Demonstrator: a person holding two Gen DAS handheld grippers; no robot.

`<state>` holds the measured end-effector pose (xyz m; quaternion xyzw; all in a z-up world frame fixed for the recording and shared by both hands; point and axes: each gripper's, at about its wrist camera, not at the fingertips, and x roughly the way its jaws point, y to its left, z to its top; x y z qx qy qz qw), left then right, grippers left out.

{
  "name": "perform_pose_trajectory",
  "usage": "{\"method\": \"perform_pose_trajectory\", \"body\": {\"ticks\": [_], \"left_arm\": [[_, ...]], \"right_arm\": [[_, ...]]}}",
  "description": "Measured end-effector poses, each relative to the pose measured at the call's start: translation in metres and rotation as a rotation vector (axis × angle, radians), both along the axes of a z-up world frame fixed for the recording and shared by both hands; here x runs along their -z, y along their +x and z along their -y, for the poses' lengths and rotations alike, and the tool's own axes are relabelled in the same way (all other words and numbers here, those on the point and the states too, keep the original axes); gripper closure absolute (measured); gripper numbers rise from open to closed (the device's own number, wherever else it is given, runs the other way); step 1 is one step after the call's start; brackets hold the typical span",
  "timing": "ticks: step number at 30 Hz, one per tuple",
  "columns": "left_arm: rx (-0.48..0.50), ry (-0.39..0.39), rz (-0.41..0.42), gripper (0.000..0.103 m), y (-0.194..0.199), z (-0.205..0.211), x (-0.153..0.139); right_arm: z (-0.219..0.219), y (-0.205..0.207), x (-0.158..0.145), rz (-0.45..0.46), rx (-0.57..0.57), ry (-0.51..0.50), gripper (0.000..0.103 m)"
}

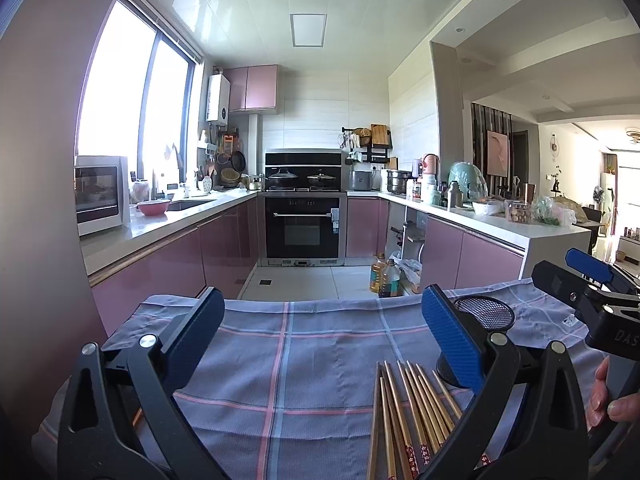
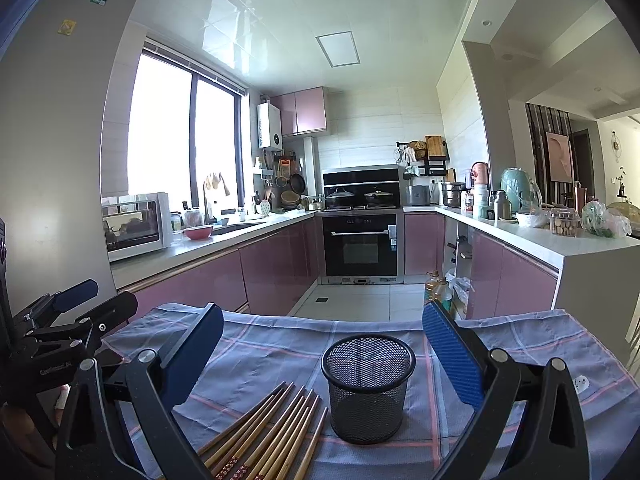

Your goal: Organize utensils

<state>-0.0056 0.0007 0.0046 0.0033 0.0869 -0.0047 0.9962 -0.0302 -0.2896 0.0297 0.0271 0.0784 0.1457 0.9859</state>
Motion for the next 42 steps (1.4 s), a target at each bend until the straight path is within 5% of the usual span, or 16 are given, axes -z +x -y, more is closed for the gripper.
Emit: {"method": "perform_pose_trajectory", "body": {"ticks": [42], "left_arm": [[0.001,-0.003,0.003,0.006,-0.0013,0.0013,0.0007]], "right_arm": [[-0.0015,0.0017,-0.0001,-0.009,0.009,-0.001,0.006]]}}
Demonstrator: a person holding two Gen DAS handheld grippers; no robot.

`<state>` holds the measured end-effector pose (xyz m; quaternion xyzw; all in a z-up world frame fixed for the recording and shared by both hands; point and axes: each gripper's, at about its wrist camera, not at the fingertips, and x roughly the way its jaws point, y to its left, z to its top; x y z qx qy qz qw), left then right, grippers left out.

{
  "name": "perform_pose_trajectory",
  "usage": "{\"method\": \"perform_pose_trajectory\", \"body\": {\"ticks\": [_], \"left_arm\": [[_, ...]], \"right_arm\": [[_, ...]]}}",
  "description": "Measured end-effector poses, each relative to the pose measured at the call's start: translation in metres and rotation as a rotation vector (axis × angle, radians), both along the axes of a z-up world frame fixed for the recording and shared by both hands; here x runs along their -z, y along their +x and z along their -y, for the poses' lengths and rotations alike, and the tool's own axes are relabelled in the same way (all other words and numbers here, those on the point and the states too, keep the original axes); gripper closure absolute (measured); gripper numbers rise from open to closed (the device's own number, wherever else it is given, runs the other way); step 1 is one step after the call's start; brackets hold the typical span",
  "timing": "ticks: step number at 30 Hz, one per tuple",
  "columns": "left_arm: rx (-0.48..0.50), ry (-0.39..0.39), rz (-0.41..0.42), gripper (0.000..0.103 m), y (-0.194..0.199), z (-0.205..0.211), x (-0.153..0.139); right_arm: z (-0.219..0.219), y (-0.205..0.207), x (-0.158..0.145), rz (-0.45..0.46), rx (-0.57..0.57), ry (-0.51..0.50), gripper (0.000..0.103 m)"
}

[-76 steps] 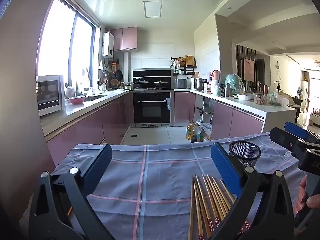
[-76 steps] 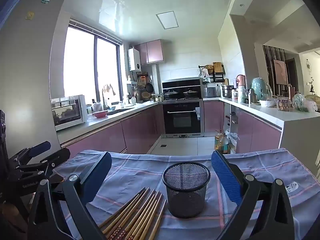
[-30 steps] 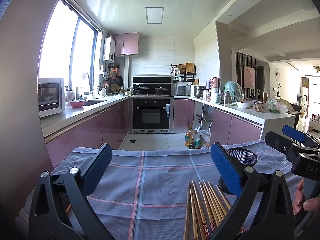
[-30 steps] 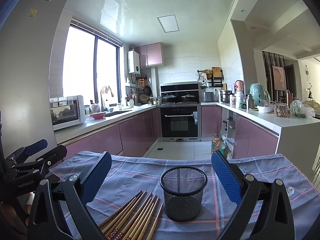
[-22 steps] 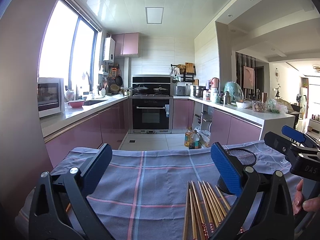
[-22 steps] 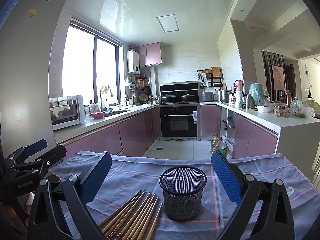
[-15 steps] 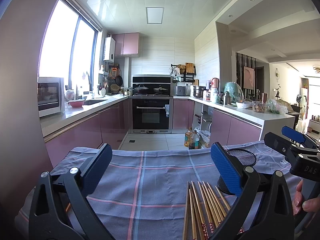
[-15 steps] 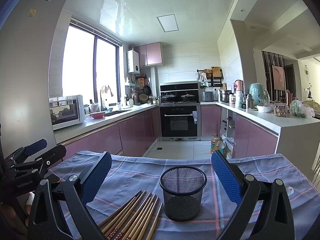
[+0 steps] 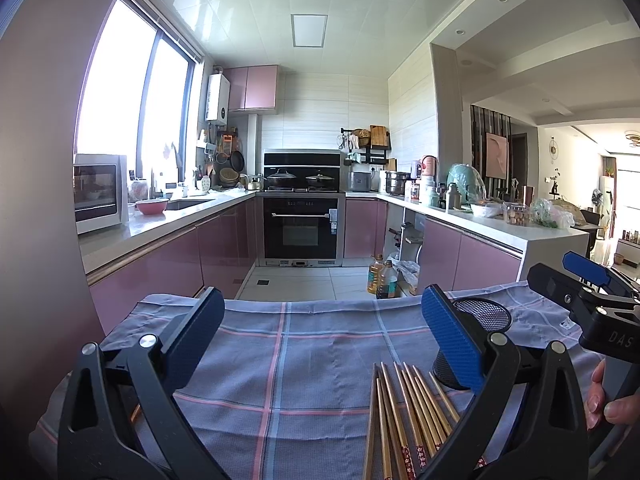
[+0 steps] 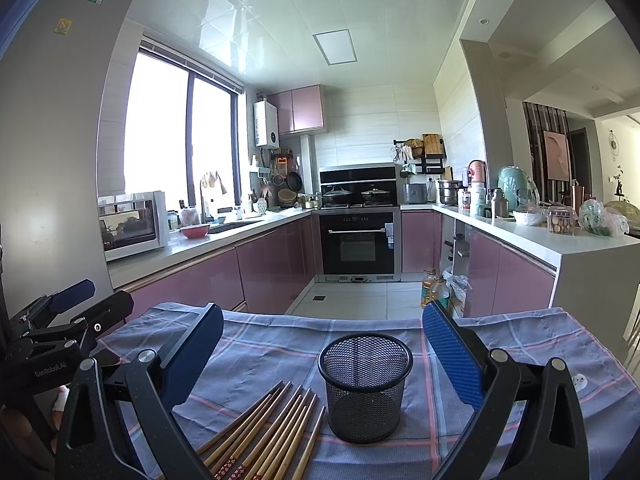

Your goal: Organize utensils

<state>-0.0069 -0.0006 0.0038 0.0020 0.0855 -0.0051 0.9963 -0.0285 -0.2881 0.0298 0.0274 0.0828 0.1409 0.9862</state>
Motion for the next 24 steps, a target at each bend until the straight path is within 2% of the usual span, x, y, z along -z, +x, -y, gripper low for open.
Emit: {"method": "perform_pose_trajectory", "body": {"ticks": [24], "left_arm": [[-0.001,-0.001,0.0,0.006,0.0002,-0.0014,0.0]], "right_arm": [[0.0007,0.0005,0.0005,-0.001,0.005,-0.001,0.006]]}}
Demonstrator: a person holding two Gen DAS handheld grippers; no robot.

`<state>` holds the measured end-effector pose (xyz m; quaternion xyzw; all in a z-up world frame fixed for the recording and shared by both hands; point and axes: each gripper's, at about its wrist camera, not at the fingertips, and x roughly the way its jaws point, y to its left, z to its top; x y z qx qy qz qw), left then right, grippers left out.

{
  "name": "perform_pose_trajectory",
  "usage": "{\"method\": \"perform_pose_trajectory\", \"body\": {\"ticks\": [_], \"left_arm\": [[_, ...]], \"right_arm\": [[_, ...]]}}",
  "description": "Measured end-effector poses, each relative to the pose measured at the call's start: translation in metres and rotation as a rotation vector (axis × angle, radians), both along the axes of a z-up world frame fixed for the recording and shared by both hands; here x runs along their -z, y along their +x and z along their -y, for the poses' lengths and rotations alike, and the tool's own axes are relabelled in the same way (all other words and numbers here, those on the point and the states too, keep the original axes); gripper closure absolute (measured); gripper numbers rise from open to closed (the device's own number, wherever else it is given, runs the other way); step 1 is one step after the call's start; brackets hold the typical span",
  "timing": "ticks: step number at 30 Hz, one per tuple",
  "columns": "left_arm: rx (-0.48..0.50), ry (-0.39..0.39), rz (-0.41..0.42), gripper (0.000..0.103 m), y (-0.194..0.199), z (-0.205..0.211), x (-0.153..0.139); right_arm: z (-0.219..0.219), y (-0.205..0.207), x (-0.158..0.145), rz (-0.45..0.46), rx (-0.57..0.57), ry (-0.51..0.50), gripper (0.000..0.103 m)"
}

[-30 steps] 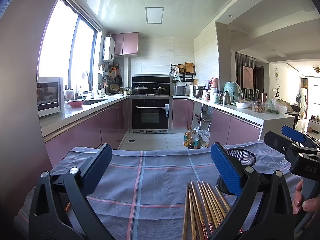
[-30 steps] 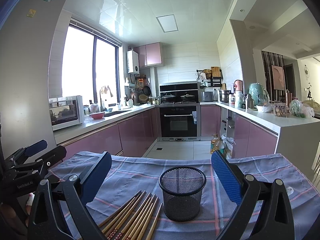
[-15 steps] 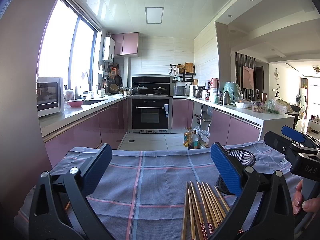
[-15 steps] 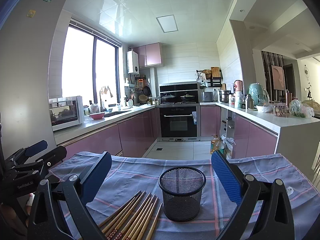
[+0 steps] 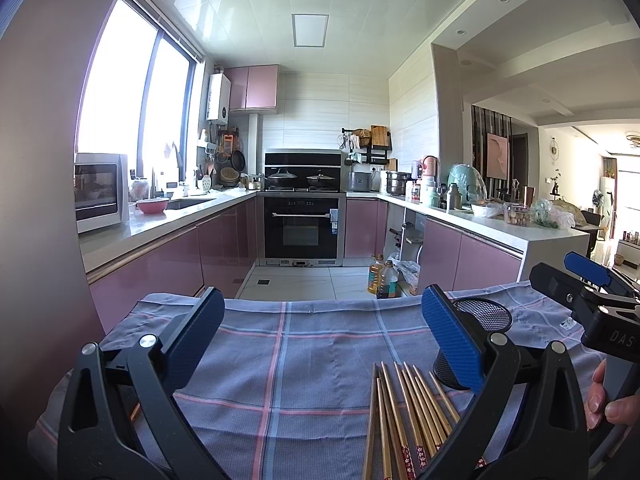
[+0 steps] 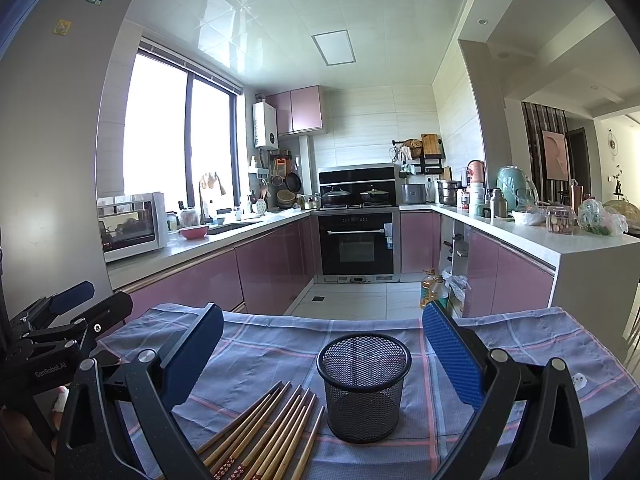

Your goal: Organize utensils

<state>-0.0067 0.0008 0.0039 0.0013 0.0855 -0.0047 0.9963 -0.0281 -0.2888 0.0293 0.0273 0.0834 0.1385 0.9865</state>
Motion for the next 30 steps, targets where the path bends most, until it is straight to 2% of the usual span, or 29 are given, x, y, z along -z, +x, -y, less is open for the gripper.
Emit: {"method": "perform_pose_trajectory", "body": {"ticks": [30], "left_arm": [[0.002,-0.002,-0.003,0.006,-0.0014,0.0001,0.0011]], "right_arm": [[-0.001,0.001,0.0022,-0.004,0.005,0.004,0.006]]}}
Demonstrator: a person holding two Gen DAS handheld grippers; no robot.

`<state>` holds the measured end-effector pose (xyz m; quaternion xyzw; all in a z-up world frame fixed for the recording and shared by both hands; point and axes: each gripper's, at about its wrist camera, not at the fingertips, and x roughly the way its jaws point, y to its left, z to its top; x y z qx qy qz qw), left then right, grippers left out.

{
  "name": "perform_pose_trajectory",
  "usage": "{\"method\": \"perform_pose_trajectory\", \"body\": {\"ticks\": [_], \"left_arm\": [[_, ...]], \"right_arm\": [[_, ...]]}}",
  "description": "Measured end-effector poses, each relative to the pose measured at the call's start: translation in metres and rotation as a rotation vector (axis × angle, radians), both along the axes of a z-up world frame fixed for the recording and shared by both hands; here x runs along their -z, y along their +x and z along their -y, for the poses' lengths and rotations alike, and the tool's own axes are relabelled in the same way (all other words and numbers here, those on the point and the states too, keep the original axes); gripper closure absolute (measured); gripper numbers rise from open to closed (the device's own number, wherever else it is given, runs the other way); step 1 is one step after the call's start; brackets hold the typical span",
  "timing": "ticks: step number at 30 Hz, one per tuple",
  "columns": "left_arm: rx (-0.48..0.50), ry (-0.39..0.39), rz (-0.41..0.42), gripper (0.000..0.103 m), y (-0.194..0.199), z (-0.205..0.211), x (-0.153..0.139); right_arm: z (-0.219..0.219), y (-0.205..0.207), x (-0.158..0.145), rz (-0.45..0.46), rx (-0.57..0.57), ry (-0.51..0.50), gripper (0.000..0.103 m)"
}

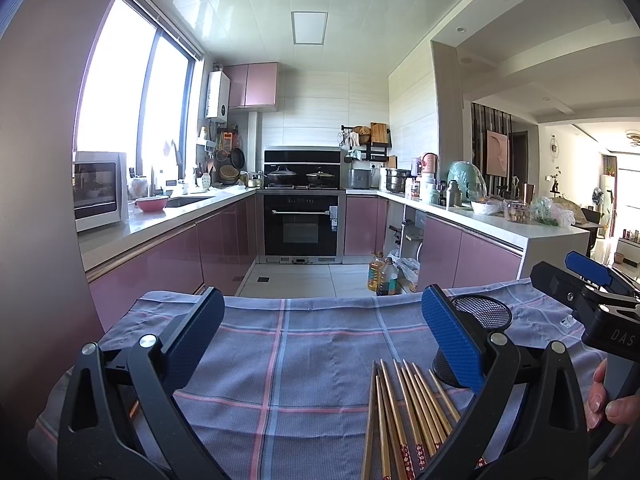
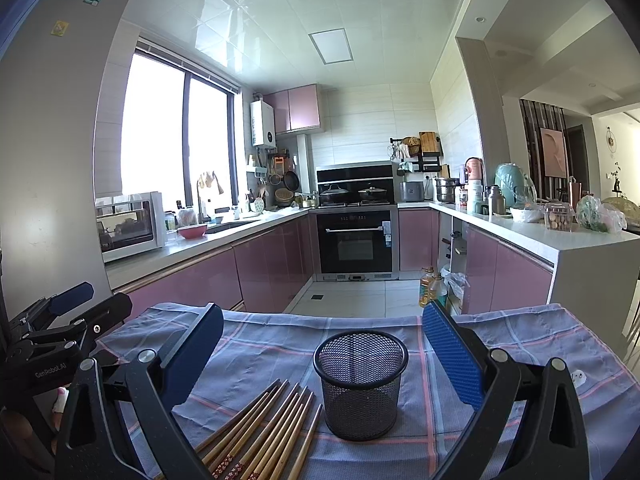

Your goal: Organize utensils

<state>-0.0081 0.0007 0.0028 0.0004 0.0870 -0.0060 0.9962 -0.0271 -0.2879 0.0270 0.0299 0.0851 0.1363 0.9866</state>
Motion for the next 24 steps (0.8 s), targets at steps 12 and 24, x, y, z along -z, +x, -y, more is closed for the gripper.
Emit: {"method": "perform_pose_trajectory", "body": {"ticks": [12,24], "left_arm": [[0.002,-0.002,-0.004,0.006,0.0012,-0.0004,0.0007],[0.006,-0.001,-0.015,0.006,0.0019,-0.0036,0.0051]], "right_arm": [[-0.0003,-0.0002,0.0022,-0.005,-0.001,-0.001,0.006],[0.0008,0.0005,0.003,-0.017,-0.003,-0.003,0.006]]}}
